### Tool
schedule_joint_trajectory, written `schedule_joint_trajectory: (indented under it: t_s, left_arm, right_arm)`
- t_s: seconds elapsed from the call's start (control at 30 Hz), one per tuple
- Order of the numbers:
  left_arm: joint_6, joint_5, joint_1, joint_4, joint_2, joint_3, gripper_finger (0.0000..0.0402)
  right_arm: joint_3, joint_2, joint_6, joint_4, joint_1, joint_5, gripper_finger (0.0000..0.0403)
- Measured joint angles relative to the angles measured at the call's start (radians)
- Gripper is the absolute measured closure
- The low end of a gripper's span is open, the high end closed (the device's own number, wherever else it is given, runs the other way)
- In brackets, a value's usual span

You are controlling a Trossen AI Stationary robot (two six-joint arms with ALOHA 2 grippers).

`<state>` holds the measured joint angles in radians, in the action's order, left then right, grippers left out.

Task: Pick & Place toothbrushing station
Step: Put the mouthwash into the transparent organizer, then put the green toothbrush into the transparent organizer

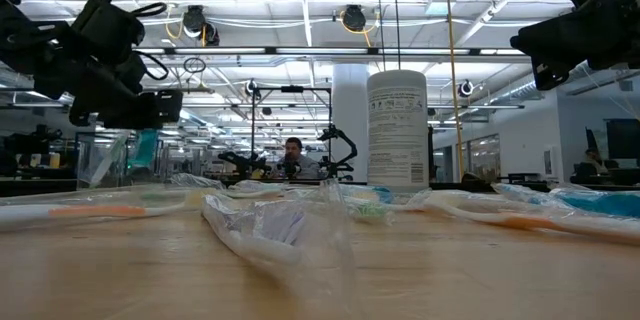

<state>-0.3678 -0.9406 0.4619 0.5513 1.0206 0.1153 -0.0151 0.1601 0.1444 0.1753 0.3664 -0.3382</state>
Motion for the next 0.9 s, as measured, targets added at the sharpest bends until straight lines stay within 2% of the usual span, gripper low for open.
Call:
schedule_joint_trajectory:
  t_s: [0.1, 0.23, 0.67, 0.9]
  left_arm:
    - [0.024, 0.043, 0.026, 0.000, 0.000, 0.001, 0.0273]
    - [-0.046, 0.122, 0.063, -0.001, 0.000, 0.001, 0.0271]
    - [-0.016, 0.135, 0.099, -0.001, 0.000, 0.001, 0.0270]
    - [0.050, 0.239, 0.090, 0.070, -0.002, 0.002, 0.0270]
  right_arm:
    - [0.000, 0.000, 0.000, 0.000, 0.000, 0.000, 0.0344]
    - [0.000, 0.000, 0.000, 0.000, 0.000, 0.000, 0.0344]
    - [0.000, 0.000, 0.000, 0.000, 0.000, 0.000, 0.0344]
    - [0.000, 0.000, 0.000, 0.000, 0.000, 0.000, 0.0344]
